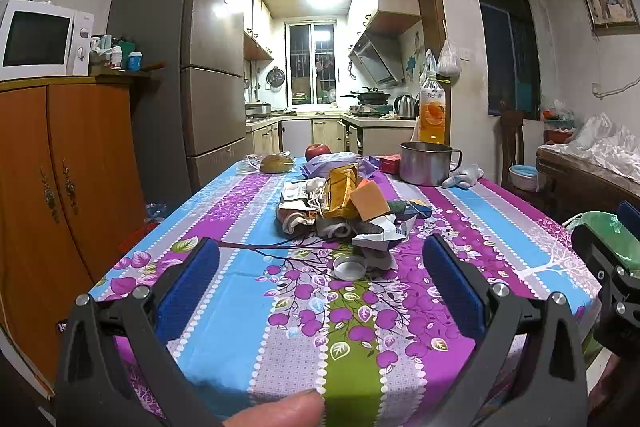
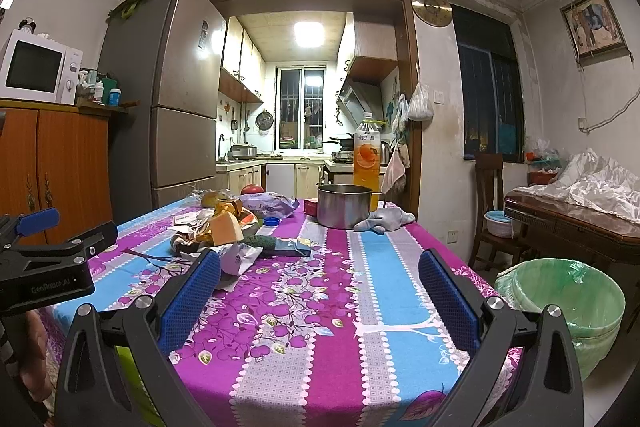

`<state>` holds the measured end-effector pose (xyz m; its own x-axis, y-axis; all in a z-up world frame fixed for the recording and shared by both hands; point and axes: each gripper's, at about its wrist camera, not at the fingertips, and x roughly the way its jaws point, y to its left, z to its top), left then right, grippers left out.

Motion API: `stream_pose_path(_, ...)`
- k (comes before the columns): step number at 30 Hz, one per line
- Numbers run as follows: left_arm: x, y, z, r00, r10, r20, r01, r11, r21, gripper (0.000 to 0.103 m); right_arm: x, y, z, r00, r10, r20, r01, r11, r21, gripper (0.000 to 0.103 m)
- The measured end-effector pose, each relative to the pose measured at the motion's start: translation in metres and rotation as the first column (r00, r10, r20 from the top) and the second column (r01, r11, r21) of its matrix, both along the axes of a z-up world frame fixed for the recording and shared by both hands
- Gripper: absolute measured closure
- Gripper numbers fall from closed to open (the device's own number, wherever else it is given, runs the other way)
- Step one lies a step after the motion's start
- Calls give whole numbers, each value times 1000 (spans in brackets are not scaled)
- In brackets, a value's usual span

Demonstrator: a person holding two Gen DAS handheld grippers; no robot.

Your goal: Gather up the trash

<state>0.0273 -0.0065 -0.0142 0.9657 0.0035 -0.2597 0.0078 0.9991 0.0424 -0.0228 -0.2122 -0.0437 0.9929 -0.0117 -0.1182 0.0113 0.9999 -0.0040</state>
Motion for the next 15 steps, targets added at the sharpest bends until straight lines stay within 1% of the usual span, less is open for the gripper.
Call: stream_pose_path(15, 0, 0, -1, 1000, 1, 1, -1, 1000, -2, 5, 3, 3, -3, 1000, 13, -8, -13, 1000, -13, 4)
